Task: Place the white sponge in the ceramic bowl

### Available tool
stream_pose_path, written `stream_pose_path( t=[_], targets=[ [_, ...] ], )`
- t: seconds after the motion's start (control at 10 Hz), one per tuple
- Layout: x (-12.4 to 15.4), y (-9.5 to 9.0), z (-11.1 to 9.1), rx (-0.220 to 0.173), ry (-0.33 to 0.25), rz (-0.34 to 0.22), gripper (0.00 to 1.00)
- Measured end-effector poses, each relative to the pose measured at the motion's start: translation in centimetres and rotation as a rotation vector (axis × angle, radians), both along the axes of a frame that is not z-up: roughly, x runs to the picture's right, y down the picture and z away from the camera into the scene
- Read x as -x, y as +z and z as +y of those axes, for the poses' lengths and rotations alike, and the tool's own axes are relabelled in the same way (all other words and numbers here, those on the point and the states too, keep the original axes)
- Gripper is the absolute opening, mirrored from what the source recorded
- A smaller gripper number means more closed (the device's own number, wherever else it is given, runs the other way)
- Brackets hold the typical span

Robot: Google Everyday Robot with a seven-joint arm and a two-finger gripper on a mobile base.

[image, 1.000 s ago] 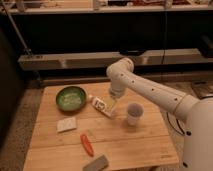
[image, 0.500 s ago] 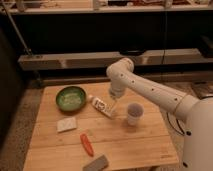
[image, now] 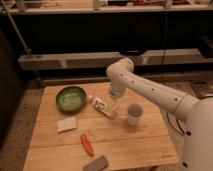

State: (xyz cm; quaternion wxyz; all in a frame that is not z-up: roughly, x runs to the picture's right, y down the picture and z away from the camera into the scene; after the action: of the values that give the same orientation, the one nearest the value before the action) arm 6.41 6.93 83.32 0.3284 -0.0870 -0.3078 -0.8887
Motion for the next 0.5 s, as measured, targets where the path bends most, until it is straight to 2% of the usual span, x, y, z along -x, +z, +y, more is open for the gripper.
stream_pose_path(
  t=[0.5],
  targets=[
    [4.1, -1.5, 1.5, -0.025, -0.123, -0.030, 0.80]
  ],
)
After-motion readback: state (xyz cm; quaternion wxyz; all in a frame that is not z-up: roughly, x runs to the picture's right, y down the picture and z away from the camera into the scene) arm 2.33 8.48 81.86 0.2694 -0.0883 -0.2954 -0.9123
